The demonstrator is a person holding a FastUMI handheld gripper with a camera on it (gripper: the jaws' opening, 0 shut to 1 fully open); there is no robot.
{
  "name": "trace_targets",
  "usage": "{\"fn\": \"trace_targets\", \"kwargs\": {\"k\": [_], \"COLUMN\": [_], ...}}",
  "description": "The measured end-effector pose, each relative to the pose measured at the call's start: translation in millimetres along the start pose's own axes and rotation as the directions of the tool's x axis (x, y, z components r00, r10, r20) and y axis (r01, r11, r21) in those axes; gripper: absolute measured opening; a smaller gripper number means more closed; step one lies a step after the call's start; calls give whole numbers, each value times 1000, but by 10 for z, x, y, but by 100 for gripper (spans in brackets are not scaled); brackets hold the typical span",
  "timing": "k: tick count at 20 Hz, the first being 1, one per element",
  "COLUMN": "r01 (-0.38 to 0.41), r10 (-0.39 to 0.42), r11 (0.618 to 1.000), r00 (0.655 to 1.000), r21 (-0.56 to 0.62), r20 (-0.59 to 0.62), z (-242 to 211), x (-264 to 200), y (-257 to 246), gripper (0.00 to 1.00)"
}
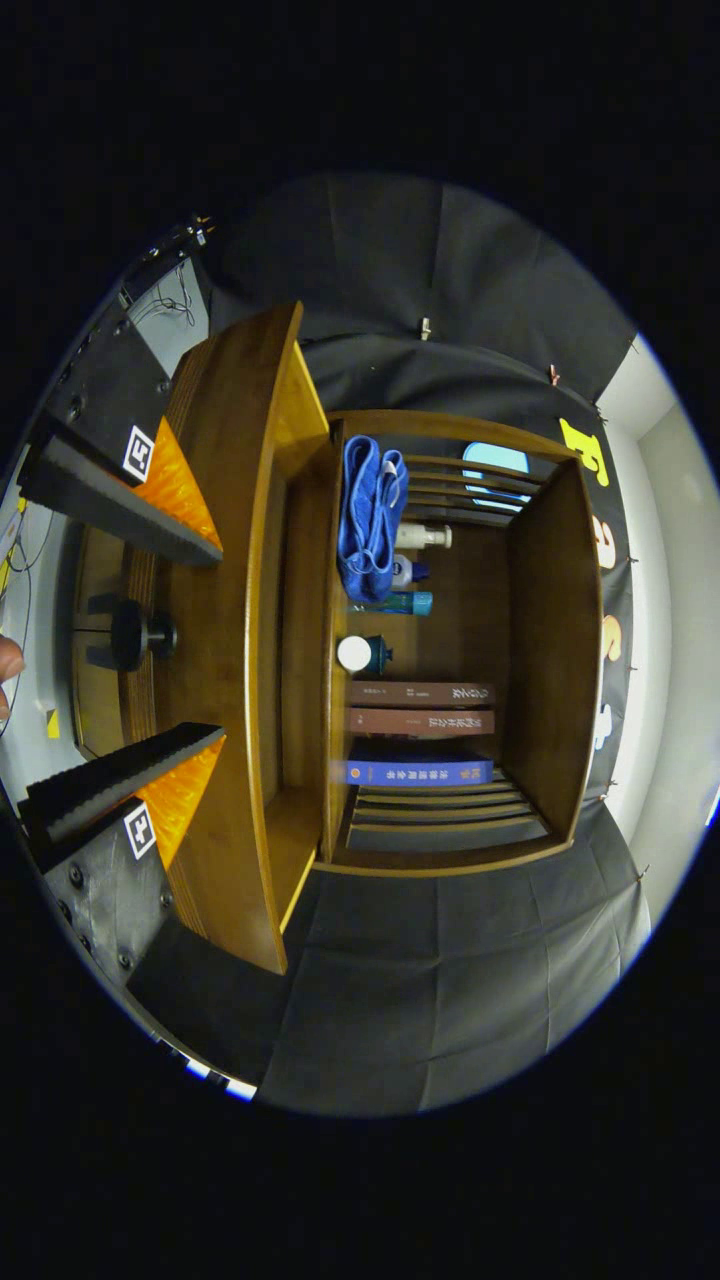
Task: Pull open the drawer, take out the items inside it, and place them on the countertop above the cabinet.
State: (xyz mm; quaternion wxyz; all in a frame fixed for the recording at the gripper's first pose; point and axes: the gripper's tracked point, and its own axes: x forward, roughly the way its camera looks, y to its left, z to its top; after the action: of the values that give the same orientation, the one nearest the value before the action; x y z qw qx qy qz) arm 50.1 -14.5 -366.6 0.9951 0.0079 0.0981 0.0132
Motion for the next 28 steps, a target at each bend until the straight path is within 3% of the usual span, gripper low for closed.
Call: {"fn": "trace_targets", "kwargs": {"k": [11,28], "r01": [13,26], "r10": [-13,-26], "r11": [1000,1000], "r00": [1000,993], "r21": [4,5], "r20": [-3,-112], "z": [13,-185], "x": [193,1420], "y": [64,116], "gripper": [100,100]}}
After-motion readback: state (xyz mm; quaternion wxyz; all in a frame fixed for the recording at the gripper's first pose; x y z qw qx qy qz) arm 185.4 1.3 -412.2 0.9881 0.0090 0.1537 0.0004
